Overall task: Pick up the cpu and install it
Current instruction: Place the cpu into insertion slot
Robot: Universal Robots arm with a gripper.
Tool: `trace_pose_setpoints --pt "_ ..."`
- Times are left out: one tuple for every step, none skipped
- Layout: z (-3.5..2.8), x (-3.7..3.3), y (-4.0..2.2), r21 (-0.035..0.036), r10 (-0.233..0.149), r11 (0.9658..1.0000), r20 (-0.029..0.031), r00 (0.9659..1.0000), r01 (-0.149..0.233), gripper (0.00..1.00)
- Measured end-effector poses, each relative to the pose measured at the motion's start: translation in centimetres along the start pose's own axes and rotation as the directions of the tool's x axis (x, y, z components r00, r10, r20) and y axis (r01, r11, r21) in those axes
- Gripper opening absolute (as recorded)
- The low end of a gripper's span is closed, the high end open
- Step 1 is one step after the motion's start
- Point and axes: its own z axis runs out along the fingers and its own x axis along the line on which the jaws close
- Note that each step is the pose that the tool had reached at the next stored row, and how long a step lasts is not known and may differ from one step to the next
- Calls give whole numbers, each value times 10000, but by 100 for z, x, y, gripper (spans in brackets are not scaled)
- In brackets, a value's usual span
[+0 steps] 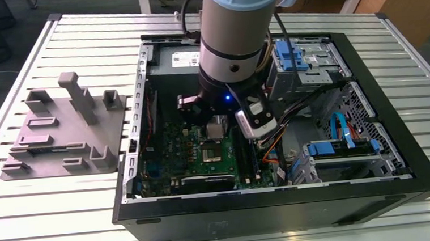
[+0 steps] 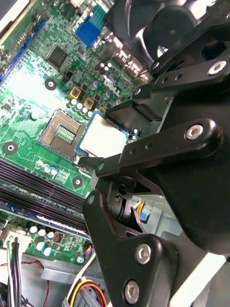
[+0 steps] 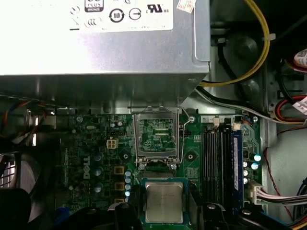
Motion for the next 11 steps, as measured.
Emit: trace_pose_setpoints --pt "18 -1 -1 1 -10 10000 0 10000 10 47" --pt "36 -2 -2 3 -32 10000 -2 10000 32 47" --pt "54 -2 -3 3 -64 10000 -4 10000 64 47" --pt "72 -3 -4 4 -88 10000 -5 10000 88 47" --pt "89 -4 -5 5 -105 9999 -5 9999 105 47" --pt "98 -4 -6 4 -115 9999 -6 9999 115 47" --pt "98 -4 -6 7 -115 9999 -6 9999 115 47" --pt "98 -4 -6 8 -115 9999 -7 9999 115 47" --pt "98 -4 -6 7 -115 9999 -7 9999 115 47" --pt "98 -4 -6 7 -115 9999 -6 9999 115 47" --pt "99 -4 -6 6 -115 9999 -6 9999 115 47"
